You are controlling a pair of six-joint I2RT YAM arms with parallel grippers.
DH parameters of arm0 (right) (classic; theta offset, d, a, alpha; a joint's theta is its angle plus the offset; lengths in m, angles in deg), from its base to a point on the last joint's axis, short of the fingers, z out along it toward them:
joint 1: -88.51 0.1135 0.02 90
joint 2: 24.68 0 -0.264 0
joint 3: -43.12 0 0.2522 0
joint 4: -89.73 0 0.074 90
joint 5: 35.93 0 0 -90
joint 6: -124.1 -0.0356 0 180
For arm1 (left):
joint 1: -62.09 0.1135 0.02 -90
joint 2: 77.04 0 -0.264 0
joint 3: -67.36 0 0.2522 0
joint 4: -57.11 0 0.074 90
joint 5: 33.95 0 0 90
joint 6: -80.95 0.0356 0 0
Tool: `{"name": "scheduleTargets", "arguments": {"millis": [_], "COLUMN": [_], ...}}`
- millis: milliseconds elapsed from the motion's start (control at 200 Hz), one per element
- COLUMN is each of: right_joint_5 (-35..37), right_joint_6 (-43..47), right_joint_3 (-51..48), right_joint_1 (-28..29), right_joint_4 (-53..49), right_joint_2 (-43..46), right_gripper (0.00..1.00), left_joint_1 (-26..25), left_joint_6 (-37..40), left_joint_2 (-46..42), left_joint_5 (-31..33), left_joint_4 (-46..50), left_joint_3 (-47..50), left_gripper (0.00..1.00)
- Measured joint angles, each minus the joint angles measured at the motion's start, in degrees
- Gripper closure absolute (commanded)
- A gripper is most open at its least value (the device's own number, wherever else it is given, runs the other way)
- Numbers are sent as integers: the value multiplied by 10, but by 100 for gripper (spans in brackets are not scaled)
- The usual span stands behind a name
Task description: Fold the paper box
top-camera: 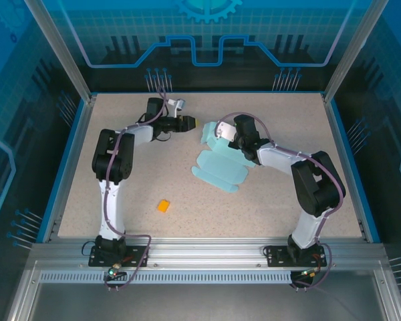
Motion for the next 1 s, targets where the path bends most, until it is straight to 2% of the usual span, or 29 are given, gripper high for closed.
{"name": "scheduleTargets", "arguments": {"millis": [295,560,1001], "right_joint_5": [0,0,-5], "right_joint_6": [0,0,0], "right_joint_3": [6,6,10], "right_joint_1": [0,0,0], "right_joint_4": [-2,-2,-15], "right_joint_2": [0,0,0], "right_gripper": [100,100,100], "left_joint_1": [-34,-57,-68], "left_joint_6": [35,102,146], "left_joint_2": [17,17,17], "left_joint_5": [-15,-50,-65], "left_joint_4": [85,145,167], "left_joint_3": [-47,-70,-70], "left_gripper": [44,42,41]}}
